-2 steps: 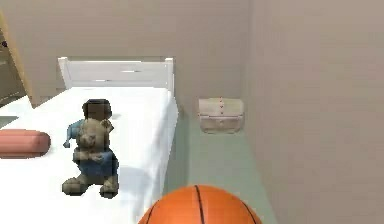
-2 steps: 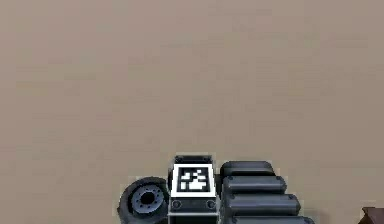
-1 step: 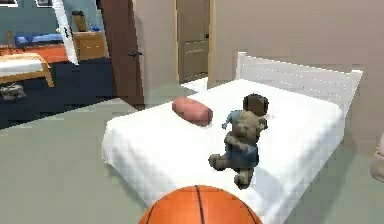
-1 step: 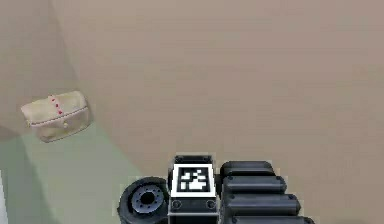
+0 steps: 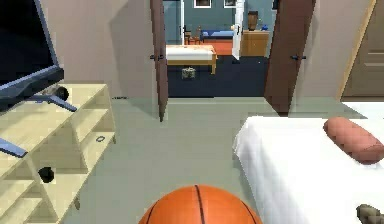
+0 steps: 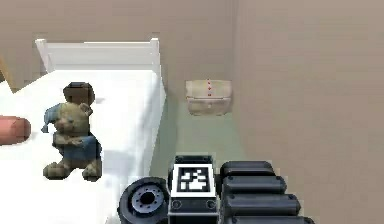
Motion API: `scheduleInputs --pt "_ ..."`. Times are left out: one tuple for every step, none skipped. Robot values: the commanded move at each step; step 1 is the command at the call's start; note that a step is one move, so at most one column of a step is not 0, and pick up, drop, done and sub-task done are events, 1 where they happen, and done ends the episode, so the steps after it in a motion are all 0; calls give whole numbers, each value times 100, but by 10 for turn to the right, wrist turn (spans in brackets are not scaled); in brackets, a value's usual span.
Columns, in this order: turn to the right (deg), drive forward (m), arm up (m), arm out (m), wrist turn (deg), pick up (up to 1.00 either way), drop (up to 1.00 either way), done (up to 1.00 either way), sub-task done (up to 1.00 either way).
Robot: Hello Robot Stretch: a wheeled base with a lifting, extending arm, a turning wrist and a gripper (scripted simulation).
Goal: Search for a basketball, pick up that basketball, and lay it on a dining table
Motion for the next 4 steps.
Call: scheduleInputs --pt "0 100 0 0 0 0 0 0 0" --pt "0 95 0 0 0 0 0 0 0" --pt "300 0 0 0 0 0 0 0 0" --pt "0 50 0 0 0 0 0 0 0"
